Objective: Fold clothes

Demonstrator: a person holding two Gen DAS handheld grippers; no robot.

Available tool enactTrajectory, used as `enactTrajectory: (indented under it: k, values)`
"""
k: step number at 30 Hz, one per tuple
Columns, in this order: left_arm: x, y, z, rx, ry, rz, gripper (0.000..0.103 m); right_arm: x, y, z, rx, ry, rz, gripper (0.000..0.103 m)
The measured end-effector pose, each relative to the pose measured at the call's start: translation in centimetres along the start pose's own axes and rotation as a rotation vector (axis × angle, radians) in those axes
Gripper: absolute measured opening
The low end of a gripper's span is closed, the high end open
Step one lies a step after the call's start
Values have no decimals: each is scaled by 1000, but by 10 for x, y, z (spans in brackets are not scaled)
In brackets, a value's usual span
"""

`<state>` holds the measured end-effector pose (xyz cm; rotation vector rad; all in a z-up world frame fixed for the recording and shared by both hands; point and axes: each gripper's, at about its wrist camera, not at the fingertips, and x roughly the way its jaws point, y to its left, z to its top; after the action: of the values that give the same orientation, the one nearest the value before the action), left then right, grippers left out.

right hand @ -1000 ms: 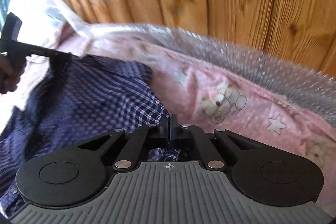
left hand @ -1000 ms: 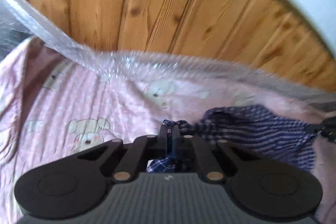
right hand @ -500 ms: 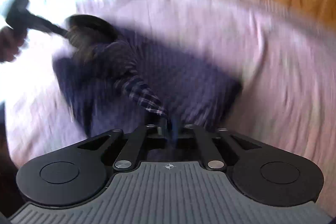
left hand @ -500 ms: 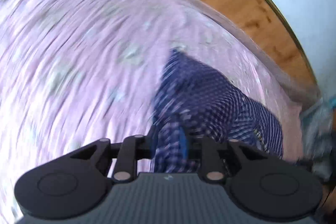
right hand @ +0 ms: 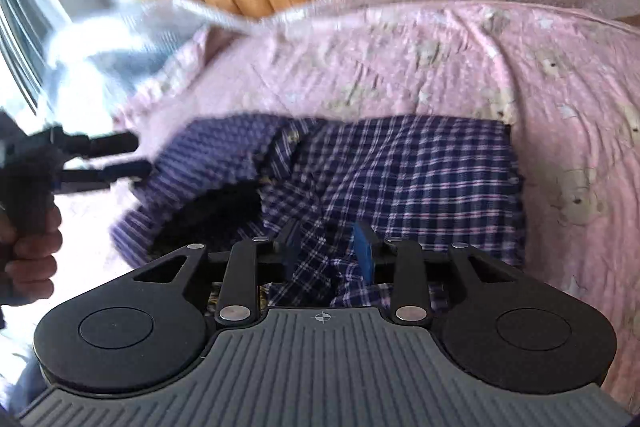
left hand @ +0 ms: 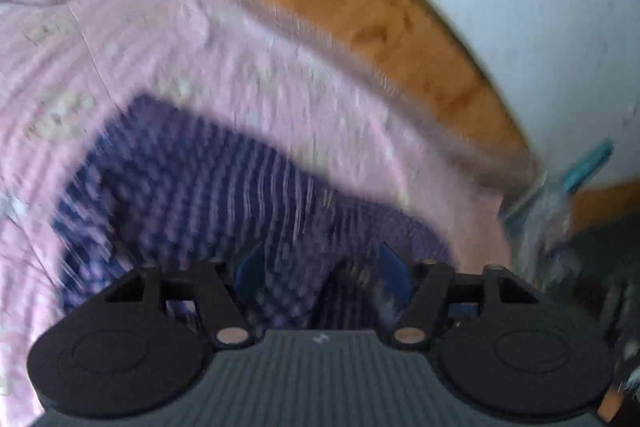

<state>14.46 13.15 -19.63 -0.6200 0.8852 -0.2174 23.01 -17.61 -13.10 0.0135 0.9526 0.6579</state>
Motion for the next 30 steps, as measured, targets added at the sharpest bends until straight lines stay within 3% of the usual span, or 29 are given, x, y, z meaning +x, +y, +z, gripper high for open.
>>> enactTrajectory:
  k: [2,3,5,7,9,10,12,14,15,17,20,22,25,27,30]
  values:
    - [17,5,-24,28,89,55,46,18,4,-14,-65,140,-52,31]
    - [21,8,-35,31,117,79,37,19,3,-25,-88,163,-60,28]
    - [16,10,-41,-5,84,78,37,17,3,-41,-121,181,-72,20]
    - [11,11,-47,-44,55,76,39,14,4,-45,-130,177,-81,19]
    - [0,5,-42,-76,43,56,49,13,0,-40,-107,188,-62,22]
    - [-10,1,-42,-76,27,46,51,7,-6,-34,-67,186,-47,24]
    - [-35,-2,-46,-86,-11,26,64,-22,-23,-24,54,87,-50,47]
    - [-61,4,-57,-134,-52,44,72,-51,-52,-29,210,5,-78,60]
    - [-68,15,-61,-194,-68,64,74,-65,-66,-31,288,-36,-93,61]
    - [-81,36,-70,-315,-101,101,74,-68,-100,-50,464,-31,-76,61]
    - [-84,69,-76,-488,-145,184,76,-53,-121,-69,585,4,-12,61]
    - [-84,82,-69,-539,-174,245,76,-43,-123,-72,644,-5,63,61]
    - [-78,85,-49,-488,-214,297,80,-27,-120,-71,696,-8,152,60]
    - [-61,80,-39,-419,-170,295,85,-17,-117,-70,689,13,176,60]
    - [-35,72,-25,-316,-104,291,85,-14,-116,-70,691,-5,172,60]
